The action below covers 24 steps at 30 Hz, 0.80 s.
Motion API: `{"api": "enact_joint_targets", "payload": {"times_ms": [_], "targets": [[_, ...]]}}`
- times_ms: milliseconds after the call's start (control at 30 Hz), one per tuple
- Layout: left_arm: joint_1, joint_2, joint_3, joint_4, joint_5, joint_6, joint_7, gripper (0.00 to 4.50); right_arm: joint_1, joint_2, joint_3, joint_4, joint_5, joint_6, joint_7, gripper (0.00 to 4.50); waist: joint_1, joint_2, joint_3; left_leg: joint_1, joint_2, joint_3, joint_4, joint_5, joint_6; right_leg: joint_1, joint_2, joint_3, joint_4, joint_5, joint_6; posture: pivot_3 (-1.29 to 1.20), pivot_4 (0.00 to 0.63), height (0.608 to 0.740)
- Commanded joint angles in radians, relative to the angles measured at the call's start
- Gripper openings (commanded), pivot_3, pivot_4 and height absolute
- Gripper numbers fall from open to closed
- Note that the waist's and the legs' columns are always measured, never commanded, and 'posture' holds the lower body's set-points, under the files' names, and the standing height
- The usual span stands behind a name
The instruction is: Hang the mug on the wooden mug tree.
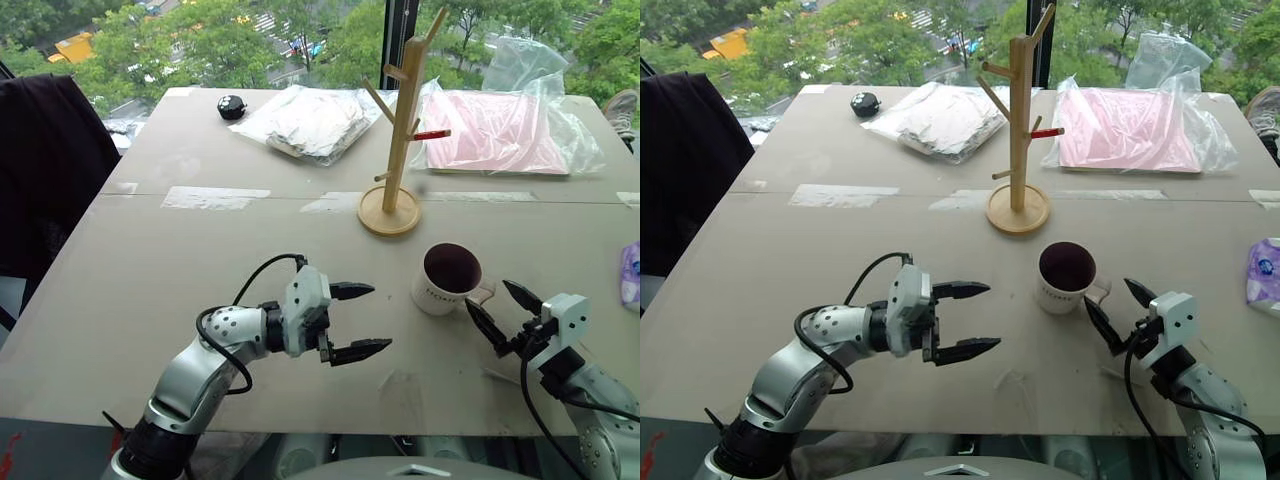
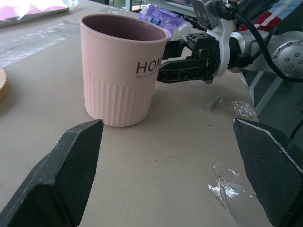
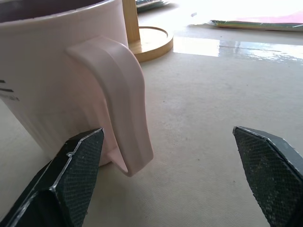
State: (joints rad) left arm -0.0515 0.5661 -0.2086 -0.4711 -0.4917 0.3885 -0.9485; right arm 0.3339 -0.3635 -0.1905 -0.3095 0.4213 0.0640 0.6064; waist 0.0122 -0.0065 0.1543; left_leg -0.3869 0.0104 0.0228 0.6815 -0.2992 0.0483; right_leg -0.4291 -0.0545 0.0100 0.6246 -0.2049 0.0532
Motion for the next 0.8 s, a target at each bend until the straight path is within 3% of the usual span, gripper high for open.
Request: {"api": "enact_joint_targets", "payload": {"times_ms": [33,233,667,800], "targets": [[0.004,0.013,-0.013,-0.052,0.008,-0.008,-0.007,4.5,-0.013,-0.001,0.004,-0.007,0.001,-0.004,0.004,3.15,0.0,0.0,0.0,0.0,0.0,0.0,0.0,0.0,0.0,0.0,0.0,0.0,0.0,0.0,0.0,0.0,0.15,0.74],[-0.006,0.017,-0.018,-0.07,0.009,0.001,0.004,4.5,-0.033,-0.004,0.039,0.027,-0.021,-0.005,0.022,0.14,0.0,0.0,0.0,0.001,0.0,0.001,0.0,0.0,0.0,0.0,0.0,0.001,0.001,0.0,0.0,0.0,0.15,0.74],[0.026,-0.016,-0.007,-0.059,-0.002,-0.019,0.042,4.5,-0.108,-0.044,0.028,0.007,-0.015,0.027,0.026,0.02,-0.001,0.0,0.0,0.002,0.0,0.002,0.001,0.0,0.0,0.001,0.001,0.003,0.002,0.0,0.0,0.0,0.15,0.74],[0.023,-0.097,0.021,-0.04,-0.014,-0.062,0.1,4.5,-0.25,-0.161,-0.005,0.028,-0.006,0.046,0.089,0.02,-0.003,0.001,0.001,0.002,0.0,0.003,0.002,0.0,0.0,0.001,0.001,0.004,0.002,0.001,0.0,0.0,0.15,0.74]]}}
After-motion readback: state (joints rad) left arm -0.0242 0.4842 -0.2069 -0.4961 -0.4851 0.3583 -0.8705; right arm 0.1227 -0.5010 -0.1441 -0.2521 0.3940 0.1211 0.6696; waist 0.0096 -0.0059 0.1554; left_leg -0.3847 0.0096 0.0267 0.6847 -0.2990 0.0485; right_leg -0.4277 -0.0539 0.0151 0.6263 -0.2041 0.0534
